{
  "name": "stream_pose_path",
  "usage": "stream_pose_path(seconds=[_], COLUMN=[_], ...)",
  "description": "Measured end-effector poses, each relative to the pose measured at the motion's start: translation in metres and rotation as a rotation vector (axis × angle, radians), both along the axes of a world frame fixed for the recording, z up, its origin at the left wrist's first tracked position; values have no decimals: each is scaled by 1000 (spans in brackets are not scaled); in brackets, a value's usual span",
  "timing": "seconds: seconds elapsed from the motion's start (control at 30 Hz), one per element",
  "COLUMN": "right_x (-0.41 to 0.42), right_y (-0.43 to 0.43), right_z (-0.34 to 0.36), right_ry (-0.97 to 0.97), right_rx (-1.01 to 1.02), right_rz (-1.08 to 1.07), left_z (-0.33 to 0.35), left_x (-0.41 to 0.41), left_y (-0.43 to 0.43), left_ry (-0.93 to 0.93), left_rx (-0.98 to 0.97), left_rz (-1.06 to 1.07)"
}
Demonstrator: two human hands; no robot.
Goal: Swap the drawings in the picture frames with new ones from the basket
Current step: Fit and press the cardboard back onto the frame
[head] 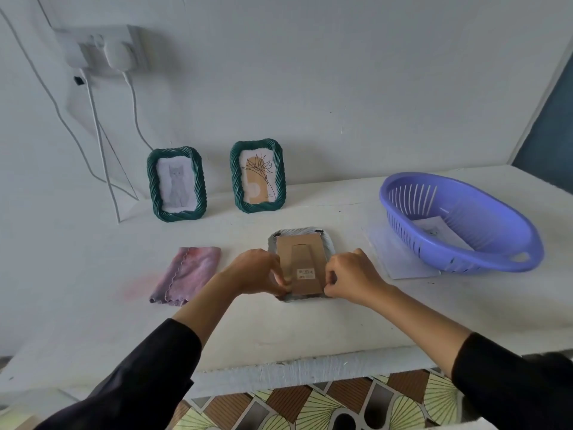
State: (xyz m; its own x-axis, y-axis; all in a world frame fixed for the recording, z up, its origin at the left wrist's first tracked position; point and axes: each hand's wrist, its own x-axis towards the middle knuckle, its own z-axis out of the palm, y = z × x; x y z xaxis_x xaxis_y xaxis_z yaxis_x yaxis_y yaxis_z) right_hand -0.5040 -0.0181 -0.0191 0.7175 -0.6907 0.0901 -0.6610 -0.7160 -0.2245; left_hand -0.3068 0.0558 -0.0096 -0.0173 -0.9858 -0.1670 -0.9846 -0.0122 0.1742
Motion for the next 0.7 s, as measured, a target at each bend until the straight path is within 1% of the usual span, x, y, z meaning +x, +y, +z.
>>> stream_pose_path(seconds=[0.13, 0.2, 0.27, 0.33, 0.37, 0.4, 0.43, 0.47, 0.53, 0.7], right_x=[3, 4, 3, 4, 5, 8, 12, 16, 27, 48], right_y=[4, 4, 2, -8, -15, -23, -31, -40, -57, -83], right_z=[3, 5, 10, 14, 16, 18, 17, 15, 8, -6], right_ry=[8, 31, 20, -82, -136, -180, -214, -238, -253, -189], right_rx=[61, 85, 167, 286, 310, 307, 295, 279, 250, 247], right_rz=[-31, -28, -42, -82, -107, -130, -147, -155, -167, -194], left_z=[2, 1, 0, -1, -2, -4, -6, -9, -14, -25], left_x=[1, 0, -1, 2, 4, 6, 9, 11, 12, 8], left_y=[-4, -8, -12, -19, -23, -26, -30, -36, -45, -68], left_ry=[31, 105, 288, 572, 703, 793, 819, 796, 672, 444], left_rx=[27, 21, -73, -195, -241, -274, -294, -304, -313, -301], left_rz=[25, 74, 192, 390, 491, 570, 615, 636, 643, 579])
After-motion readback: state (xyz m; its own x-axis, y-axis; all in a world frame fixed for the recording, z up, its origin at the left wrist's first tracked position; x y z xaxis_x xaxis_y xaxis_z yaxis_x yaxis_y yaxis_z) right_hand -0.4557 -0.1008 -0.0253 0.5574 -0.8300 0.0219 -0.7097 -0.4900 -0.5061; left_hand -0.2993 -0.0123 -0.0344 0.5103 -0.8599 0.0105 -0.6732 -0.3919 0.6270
